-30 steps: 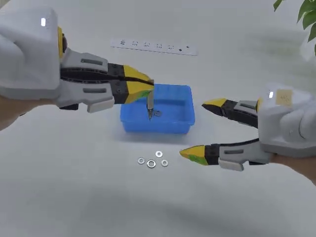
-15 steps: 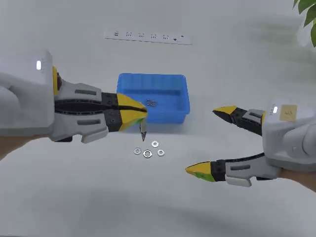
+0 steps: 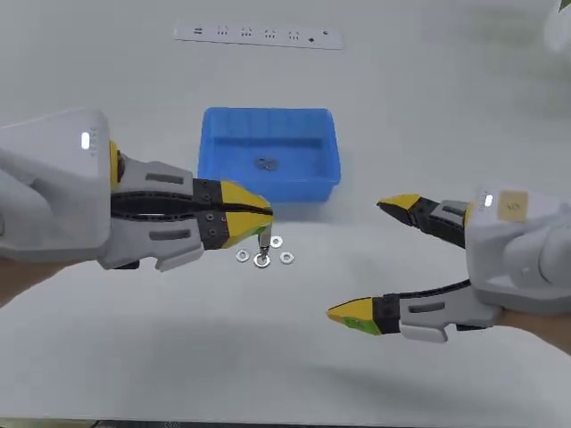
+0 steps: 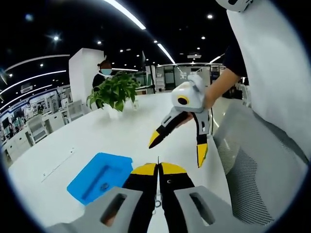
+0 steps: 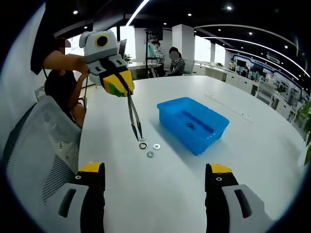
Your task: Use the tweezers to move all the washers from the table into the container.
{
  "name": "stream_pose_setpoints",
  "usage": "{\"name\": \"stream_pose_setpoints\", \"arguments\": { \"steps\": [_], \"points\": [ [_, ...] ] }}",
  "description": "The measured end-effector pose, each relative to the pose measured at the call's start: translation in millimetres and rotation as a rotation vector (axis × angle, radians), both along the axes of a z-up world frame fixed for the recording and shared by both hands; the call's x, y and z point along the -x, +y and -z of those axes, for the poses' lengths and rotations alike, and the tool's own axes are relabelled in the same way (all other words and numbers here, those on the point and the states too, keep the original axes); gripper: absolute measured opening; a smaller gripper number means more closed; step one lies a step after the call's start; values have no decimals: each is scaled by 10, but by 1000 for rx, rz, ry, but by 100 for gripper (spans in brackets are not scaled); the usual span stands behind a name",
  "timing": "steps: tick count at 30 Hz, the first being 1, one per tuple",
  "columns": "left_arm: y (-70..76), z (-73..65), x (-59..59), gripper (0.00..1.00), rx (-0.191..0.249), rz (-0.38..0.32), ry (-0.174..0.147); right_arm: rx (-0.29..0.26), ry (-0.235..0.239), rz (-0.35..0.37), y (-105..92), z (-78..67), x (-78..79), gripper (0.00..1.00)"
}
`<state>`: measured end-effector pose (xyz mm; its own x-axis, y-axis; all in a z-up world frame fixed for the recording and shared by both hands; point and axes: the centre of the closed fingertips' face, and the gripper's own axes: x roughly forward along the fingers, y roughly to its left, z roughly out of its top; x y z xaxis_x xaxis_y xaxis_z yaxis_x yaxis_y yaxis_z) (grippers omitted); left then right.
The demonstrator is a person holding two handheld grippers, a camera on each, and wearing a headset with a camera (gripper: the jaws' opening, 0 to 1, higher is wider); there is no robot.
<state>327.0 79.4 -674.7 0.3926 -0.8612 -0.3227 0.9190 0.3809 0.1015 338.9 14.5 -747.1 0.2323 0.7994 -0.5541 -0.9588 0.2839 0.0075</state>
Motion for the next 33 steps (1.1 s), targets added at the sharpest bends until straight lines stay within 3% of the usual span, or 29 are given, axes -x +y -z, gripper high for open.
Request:
{"name": "stream_pose_setpoints", "arguments": {
  "steps": [22, 28, 33],
  "points": [
    [68, 189, -39, 4, 33, -8, 55, 1, 40, 15, 22, 125, 22, 83],
    [68, 189, -54, 4, 64, -21, 69, -7, 50, 23, 44, 126, -6, 83],
    [74, 188, -14, 4, 46, 2, 75, -31, 59, 17, 137, 90, -9, 83]
  ]
}}
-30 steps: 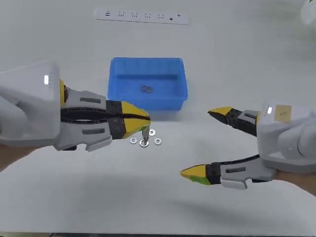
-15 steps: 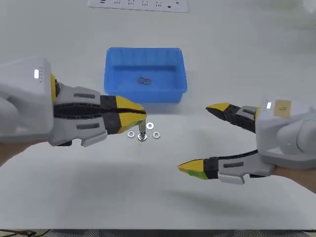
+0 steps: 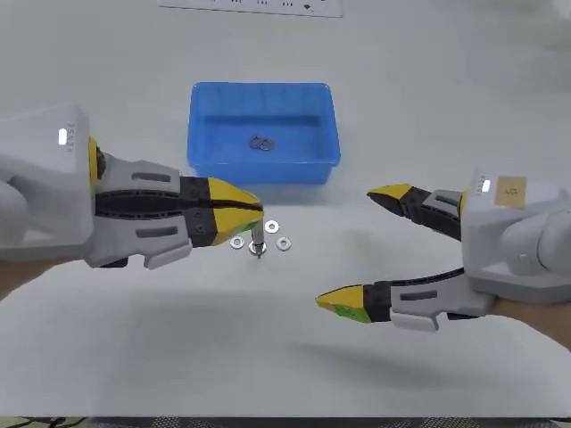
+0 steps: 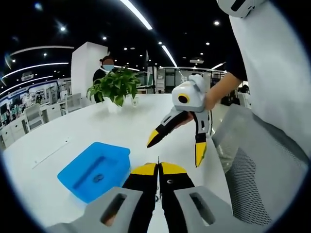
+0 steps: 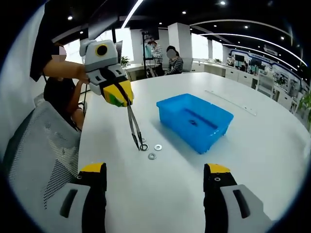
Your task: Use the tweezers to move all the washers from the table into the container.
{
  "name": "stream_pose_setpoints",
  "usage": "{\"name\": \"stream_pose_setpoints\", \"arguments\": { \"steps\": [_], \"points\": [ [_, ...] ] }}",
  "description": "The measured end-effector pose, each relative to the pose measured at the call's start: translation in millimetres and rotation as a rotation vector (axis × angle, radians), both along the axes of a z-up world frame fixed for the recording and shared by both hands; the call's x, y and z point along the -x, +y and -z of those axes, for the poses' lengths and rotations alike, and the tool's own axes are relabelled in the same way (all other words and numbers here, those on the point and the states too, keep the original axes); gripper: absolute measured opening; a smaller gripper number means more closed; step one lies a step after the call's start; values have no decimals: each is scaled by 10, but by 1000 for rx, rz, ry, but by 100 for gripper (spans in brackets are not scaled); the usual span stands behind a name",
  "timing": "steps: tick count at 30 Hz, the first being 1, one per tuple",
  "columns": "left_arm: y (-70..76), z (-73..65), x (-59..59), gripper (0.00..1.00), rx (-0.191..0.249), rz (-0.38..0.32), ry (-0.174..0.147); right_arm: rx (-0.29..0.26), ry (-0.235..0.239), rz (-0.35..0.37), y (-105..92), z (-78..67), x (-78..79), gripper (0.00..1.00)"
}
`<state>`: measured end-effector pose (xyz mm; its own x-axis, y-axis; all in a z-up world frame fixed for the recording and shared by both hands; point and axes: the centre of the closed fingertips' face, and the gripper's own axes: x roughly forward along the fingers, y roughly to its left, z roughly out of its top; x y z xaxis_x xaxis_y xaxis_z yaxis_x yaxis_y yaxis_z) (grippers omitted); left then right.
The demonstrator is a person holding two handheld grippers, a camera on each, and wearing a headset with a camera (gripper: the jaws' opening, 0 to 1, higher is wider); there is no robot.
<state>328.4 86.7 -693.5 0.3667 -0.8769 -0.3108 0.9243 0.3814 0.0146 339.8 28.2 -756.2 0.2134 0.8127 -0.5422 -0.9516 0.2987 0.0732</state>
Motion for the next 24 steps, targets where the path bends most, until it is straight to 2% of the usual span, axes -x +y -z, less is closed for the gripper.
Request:
{"name": "stream_pose_setpoints", "arguments": {
  "steps": [3, 8, 12, 13, 16, 18, 21, 24],
  "points": [
    [7, -2, 4, 4, -26, 16, 2, -18, 38, -35, 141, 13, 57, 79],
    [-32, 2, 24, 4, -67, 53, -1, -11, 37, -139, 372, 21, 164, 72],
    [-25, 11, 34, 4, -80, 62, 1, -37, 67, -177, 523, -3, 202, 54],
    [-22, 14, 34, 4, -80, 62, 3, -41, 73, -183, 569, 0, 208, 52],
    [-30, 15, 37, 4, -81, 59, 5, -24, 45, -227, 669, 35, 225, 50],
    [-41, 17, 36, 4, -80, 58, 5, -12, 9, -270, 741, 47, 225, 43],
    [-57, 19, 33, 4, -78, 58, 4, -15, 16, -301, 816, 52, 236, 29],
    [-67, 19, 31, 4, -78, 56, 5, 11, 1, -341, 828, 87, 254, 26]
  ]
}}
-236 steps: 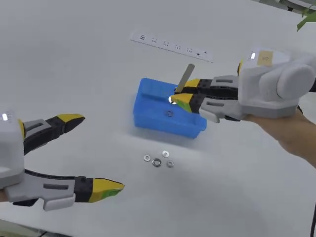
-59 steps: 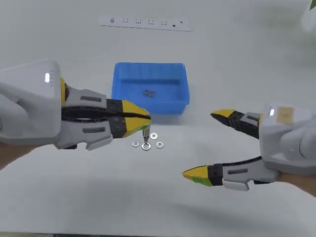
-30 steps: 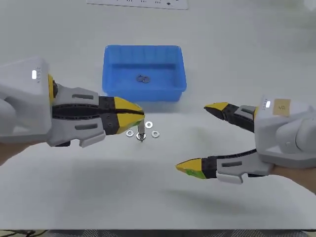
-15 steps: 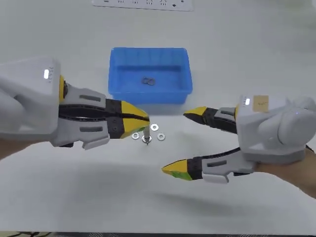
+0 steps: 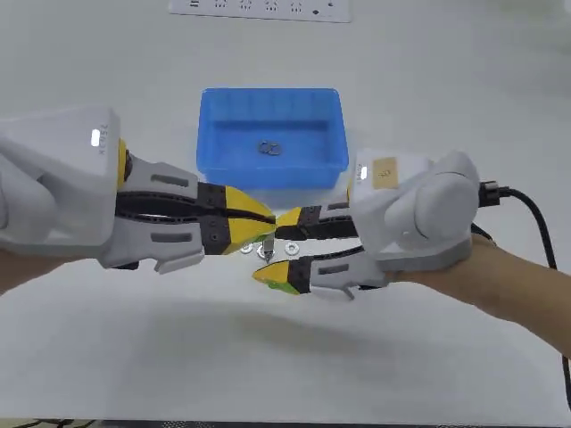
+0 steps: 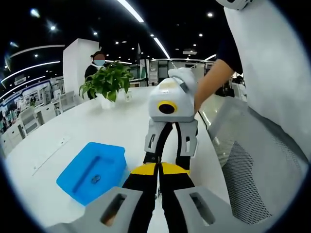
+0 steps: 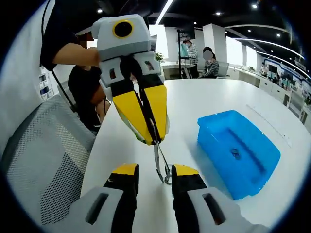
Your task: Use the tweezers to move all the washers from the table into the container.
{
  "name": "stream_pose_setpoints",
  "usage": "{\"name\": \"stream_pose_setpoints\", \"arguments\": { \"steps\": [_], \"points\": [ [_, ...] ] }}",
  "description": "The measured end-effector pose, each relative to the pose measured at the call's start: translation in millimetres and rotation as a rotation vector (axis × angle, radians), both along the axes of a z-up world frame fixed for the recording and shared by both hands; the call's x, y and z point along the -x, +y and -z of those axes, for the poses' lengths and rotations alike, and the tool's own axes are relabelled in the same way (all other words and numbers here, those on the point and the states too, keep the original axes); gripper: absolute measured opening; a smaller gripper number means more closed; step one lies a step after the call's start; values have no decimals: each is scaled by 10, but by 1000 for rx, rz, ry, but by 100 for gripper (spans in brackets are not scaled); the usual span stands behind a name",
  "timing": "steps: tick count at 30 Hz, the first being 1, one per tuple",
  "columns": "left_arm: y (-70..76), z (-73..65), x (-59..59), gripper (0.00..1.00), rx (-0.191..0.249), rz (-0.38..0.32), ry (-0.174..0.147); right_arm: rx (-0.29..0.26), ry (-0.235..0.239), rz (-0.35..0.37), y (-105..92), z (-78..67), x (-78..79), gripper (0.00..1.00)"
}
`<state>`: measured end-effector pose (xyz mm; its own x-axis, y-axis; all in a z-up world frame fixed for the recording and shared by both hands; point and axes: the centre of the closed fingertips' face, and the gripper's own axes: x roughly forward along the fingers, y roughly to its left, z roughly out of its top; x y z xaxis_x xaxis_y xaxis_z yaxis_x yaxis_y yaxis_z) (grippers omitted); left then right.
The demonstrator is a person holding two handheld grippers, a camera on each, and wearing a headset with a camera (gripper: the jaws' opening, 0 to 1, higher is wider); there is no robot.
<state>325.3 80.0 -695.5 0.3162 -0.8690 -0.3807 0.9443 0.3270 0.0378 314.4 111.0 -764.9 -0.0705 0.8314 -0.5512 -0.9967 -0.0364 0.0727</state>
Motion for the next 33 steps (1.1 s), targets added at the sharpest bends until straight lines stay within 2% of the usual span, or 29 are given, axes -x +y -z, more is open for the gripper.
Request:
{"name": "stream_pose_setpoints", "arguments": {
  "steps": [2, 5, 6, 9, 12, 17, 22, 28, 31, 33],
  "points": [
    [0, 1, 3, 4, -1, 1, -1, 13, -28, -20, -3, 17, -4, 25],
    [2, 4, 9, 4, -7, 7, -5, 23, -46, -35, -10, 25, -22, 20],
    [-5, 13, 33, 4, -6, 17, 5, 25, -56, -41, -11, 29, -36, 18],
    [3, 14, 2, 4, -10, 11, -5, 28, -53, -43, -1, 41, -55, 15],
    [2, 20, 0, 4, -11, 16, -3, 36, -79, -55, -2, 48, -73, 12],
    [18, 22, -15, 4, -17, 10, -8, 28, -70, -66, 4, 44, -78, 10],
    [37, 15, -28, 5, -15, -15, -7, 27, -94, -73, 9, 43, -80, 10],
    [41, -3, -27, 6, 0, -35, 11, 24, -94, -60, 26, 31, -62, 10],
    [45, -86, -23, 8, 36, -54, 33, 21, -103, -60, 44, -2, -37, 10],
    [55, -114, -20, 9, 35, -60, 20, 15, -98, -47, 44, -22, -44, 10]
  ]
}}
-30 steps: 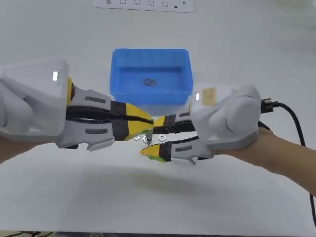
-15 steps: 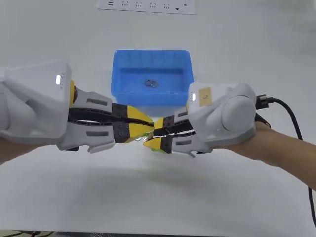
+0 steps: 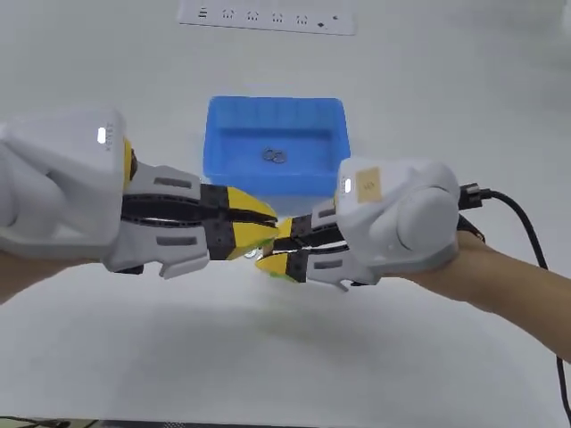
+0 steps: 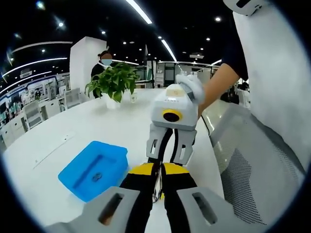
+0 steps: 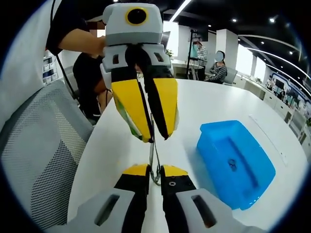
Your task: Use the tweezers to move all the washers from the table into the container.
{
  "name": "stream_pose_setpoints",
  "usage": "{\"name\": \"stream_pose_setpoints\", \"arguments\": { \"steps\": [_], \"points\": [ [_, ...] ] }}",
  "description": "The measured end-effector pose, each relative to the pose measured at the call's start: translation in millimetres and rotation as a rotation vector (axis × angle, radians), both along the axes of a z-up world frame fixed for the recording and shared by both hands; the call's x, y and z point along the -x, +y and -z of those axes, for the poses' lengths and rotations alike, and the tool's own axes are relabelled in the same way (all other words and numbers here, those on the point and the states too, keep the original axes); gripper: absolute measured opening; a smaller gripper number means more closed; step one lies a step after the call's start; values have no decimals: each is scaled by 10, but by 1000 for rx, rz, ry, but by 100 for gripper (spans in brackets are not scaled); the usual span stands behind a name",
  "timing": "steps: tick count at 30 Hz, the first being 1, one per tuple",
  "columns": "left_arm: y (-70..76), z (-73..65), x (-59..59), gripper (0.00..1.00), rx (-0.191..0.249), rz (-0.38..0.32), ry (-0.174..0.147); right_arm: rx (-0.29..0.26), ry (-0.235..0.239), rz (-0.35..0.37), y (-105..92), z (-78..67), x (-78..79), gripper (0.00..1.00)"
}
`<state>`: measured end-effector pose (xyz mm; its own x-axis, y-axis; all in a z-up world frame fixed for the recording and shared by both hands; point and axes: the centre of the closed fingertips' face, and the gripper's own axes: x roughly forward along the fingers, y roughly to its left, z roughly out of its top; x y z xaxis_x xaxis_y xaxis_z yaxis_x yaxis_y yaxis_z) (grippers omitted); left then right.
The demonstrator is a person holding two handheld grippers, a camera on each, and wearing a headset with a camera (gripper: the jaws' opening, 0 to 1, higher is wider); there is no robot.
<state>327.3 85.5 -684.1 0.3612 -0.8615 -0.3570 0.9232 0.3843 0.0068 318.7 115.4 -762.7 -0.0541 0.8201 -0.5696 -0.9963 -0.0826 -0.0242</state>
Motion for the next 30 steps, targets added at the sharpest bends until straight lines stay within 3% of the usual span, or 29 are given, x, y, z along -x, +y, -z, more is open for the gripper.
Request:
{"name": "stream_pose_setpoints", "arguments": {
  "steps": [5, 14, 16, 20, 21, 26, 27, 30],
  "points": [
    [68, -94, 10, 15, 21, -38, -8, -6, -3, 21, -25, -86, 3, 10],
    [251, -332, 106, 21, 78, -144, -56, -50, -8, 85, -60, -372, -49, 10],
    [296, -404, 160, 21, 104, -161, -60, -68, -19, 97, -71, -479, -90, 10],
    [429, -433, 235, 26, 101, -210, -76, -93, -89, 119, -108, -697, -253, 10],
    [468, -425, 237, 27, 97, -228, -80, -99, -87, 129, -111, -739, -284, 10],
    [674, -366, 297, 36, 120, -328, -47, -135, -117, 156, -83, -977, -463, 10],
    [705, -344, 336, 37, 127, -336, -28, -138, -133, 154, -71, -1011, -493, 10],
    [757, -312, 389, 39, 130, -355, -14, -151, -163, 152, -11, -1118, -600, 9]
  ]
}}
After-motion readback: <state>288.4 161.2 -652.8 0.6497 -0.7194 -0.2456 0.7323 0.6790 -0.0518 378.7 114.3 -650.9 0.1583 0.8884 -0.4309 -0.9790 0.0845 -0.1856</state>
